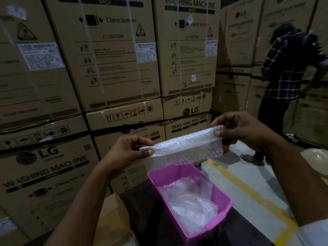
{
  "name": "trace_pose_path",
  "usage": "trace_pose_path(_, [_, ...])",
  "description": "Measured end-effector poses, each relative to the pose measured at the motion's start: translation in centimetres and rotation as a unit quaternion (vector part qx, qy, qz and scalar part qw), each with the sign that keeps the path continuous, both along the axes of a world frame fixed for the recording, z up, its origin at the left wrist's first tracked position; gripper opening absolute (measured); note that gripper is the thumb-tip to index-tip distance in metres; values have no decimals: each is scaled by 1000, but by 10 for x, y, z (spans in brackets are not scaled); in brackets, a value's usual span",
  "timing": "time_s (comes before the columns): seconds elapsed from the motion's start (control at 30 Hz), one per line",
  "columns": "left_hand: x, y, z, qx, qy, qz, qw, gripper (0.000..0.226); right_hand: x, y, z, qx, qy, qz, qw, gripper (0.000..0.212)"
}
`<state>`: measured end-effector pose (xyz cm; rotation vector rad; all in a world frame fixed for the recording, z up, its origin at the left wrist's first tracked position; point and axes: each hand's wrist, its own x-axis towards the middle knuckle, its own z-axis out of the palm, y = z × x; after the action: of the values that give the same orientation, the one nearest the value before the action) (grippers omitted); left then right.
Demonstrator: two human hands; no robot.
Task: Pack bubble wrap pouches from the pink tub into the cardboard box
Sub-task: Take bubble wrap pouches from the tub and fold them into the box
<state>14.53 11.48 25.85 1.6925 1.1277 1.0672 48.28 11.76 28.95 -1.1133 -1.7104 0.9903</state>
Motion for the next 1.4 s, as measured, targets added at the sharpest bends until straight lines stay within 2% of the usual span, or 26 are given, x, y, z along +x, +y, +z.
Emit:
trace_pose_path(0.07, [2, 1, -2, -11, -18, -12, 1000, 14, -3, 0, -1, -6, -4, 10, 1000, 15])
trace_pose_path(0.2, [8, 2, -6, -70, -128, -44, 988, 7, -6, 1, -4, -77, 55, 65, 993, 7])
trace_pose_path(0.3, [7, 4, -8, -90, -169, -51, 980, 14, -6, 3, -8, -99, 115, 89, 984, 14])
trace_pose_path(0.37, [5, 6, -9, -88, -189, -64, 976, 20, -1, 8, -9, -95, 145, 98, 980, 27])
trace_pose_path(0.43, [3, 6, -8, -90, -202, -62, 973, 29, 6, 15, -12, -77, 122, 93, 985, 52])
trace_pose_path(0.5, [1, 6, -8, -90, -206, -50, 973, 38, 10, 16, -13, -62, 99, 74, 990, 56])
trace_pose_path(0.6, [-1, 7, -9, -94, -213, -43, 971, 43, 12, 15, -14, -48, 117, 64, 990, 41])
trace_pose_path(0.73, [4, 6, -9, -128, -230, -30, 964, 20, 14, 15, -16, -65, 130, 95, 985, 44])
trace_pose_path(0.77, [5, 6, -8, -149, -244, -35, 958, 13, 14, 14, -15, -74, 131, 93, 984, 38])
trace_pose_path(0.83, [7, 4, -7, -182, -264, -44, 946, 12, 11, 12, -12, -102, 150, 92, 979, 6])
trace_pose_path(0.97, [6, 1, -6, -192, -285, -54, 937, 15, 15, 13, -14, -118, 144, 60, 981, 28])
trace_pose_path(1.03, [3, 1, -8, -192, -292, -62, 935, 26, 15, 13, -14, -104, 140, 60, 983, 23])
trace_pose_path(1.1, [1, 1, -10, -181, -282, -64, 940, 27, 15, 13, -15, -95, 109, 61, 988, 22])
trace_pose_path(1.17, [2, 2, -9, -155, -267, -47, 950, 22, 12, 12, -16, -80, 58, 46, 994, 31])
trace_pose_path(1.3, [10, 1, -8, -109, -252, 2, 961, 46, 5, 8, -15, -76, 72, 31, 994, 48])
trace_pose_path(1.4, [12, 0, -7, -94, -254, -1, 963, 44, 3, 9, -19, -86, 40, 35, 995, 46])
